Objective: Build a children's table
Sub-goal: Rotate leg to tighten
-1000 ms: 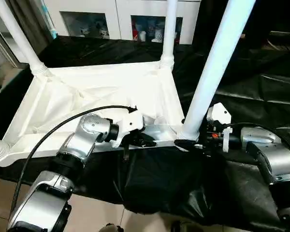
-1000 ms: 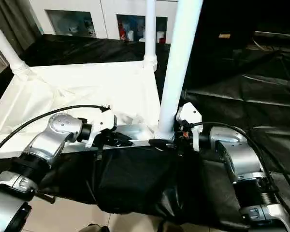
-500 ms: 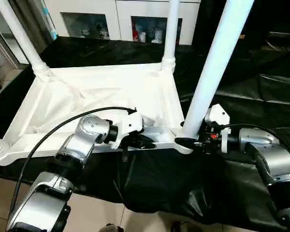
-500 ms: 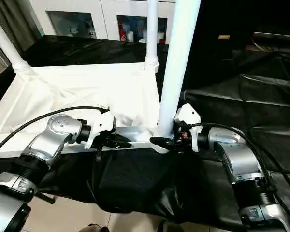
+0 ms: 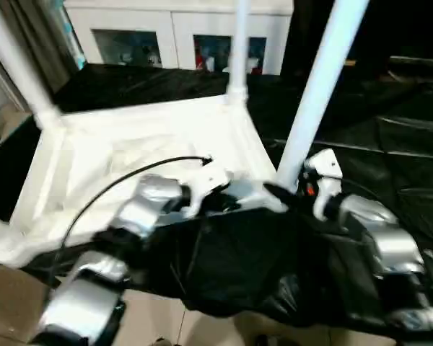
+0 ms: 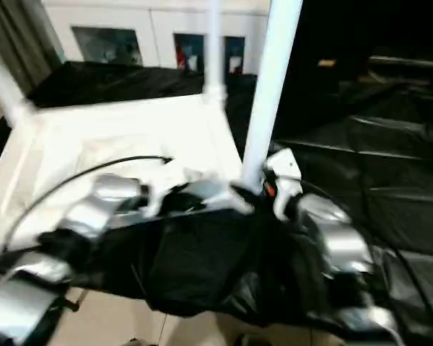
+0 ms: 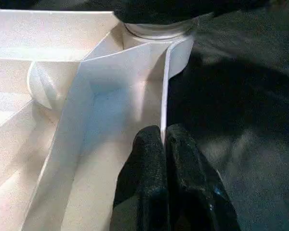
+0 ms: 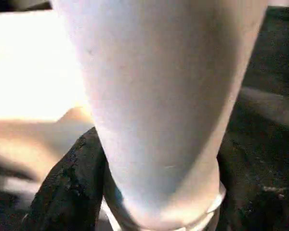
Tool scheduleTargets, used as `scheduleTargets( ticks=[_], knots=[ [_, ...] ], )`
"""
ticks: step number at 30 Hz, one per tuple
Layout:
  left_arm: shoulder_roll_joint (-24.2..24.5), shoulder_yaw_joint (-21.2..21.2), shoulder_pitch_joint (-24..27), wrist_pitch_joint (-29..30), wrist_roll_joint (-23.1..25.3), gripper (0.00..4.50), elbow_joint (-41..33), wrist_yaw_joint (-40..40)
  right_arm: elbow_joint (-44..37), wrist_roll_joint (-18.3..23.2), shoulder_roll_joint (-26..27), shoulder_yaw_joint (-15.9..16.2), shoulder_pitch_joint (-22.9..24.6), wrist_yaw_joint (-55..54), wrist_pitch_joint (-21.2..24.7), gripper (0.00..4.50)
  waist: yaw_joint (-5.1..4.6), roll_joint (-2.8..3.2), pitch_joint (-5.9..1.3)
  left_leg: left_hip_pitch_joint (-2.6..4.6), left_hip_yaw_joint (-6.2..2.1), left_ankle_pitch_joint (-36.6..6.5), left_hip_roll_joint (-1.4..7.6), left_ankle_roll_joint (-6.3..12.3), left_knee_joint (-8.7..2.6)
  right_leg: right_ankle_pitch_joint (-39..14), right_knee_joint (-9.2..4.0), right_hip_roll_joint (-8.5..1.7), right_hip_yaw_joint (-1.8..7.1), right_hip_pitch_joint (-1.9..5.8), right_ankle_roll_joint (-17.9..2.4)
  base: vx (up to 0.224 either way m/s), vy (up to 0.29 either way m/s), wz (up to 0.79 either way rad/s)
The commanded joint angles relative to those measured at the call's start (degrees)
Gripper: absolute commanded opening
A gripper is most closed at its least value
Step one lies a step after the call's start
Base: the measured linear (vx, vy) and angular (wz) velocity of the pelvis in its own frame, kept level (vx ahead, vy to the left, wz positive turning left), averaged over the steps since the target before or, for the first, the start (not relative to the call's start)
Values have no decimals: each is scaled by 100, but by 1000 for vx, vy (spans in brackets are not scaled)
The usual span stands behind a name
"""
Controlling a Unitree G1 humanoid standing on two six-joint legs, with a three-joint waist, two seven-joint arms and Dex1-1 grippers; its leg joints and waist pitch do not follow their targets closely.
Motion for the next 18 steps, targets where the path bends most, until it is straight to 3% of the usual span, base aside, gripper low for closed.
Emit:
scheduleTargets(
  ticks=[1, 5, 6, 11, 12, 14, 15, 17, 18],
  knots=[
    [-605, 161, -405, 30, -126, 0, 71, 956, 767, -36, 884, 582, -104, -378, 182, 272, -42, -23, -355, -5, -33, -1148, 42, 267, -454, -2331, -562, -254, 200, 290, -797, 0, 0, 0],
    [-660, 139, -439, -14, -84, 0, 121, 1012, 943, -101, 998, 598, -245, -489, 8, 272, -95, -22, -384, -3, -42, -1214, 40, 328, -457, -2161, -563, -270, 203, 311, -855, 0, 0, 0],
    [-648, 113, -437, -89, -48, 0, 114, 964, 1010, -2, 1055, 508, -332, -404, -119, 328, -100, -10, -384, -29, -39, -1093, 55, 451, -465, -1817, -531, -265, 222, 309, -975, 0, 0, 0],
    [-516, 59, -363, -354, -36, 0, 83, 598, 878, 50, 988, 454, -370, -21, -200, 365, -103, -45, -379, -66, -42, -1035, 53, 601, -468, -1935, -541, -281, 225, 314, -1000, 0, 0, 0],
    [-370, 10, -272, -492, -64, 0, 7, 292, 687, 81, 804, 538, -320, 359, -190, 388, -101, -43, -390, -91, -49, -942, 47, 649, -465, -1883, -529, -285, 225, 334, -988, 0, 0, 0],
    [-238, -41, -192, -615, -95, 0, -74, 9, 521, 121, 614, 628, -266, 719, -181, 388, -100, -46, -397, -99, -54, -919, 62, 713, -464, -1831, -518, -288, 228, 340, -1010, 0, 0, 0],
    [-199, -59, -170, -660, -104, 0, -98, -80, 483, 126, 547, 659, -253, 827, -194, 388, -109, -77, -404, -107, -48, -913, 64, 734, -460, -1823, -514, -287, 232, 337, -1023, 0, 0, 0],
    [-38, -116, -66, -730, -148, 0, -227, -447, 248, 131, 236, 826, -140, 1312, -210, 388, -93, -51, -415, -120, -56, -728, 69, 751, -451, -1668, -492, -300, 232, 354, -1072, 0, 0, 0],
    [68, -149, -5, -827, -167, 0, -296, -678, 118, 104, 34, 920, -72, 1600, -245, 388, -95, -42, -423, -117, -35, -611, 78, 814, -439, -1398, -462, -299, 248, 344, -1196, 0, 0, 0]
  ],
)
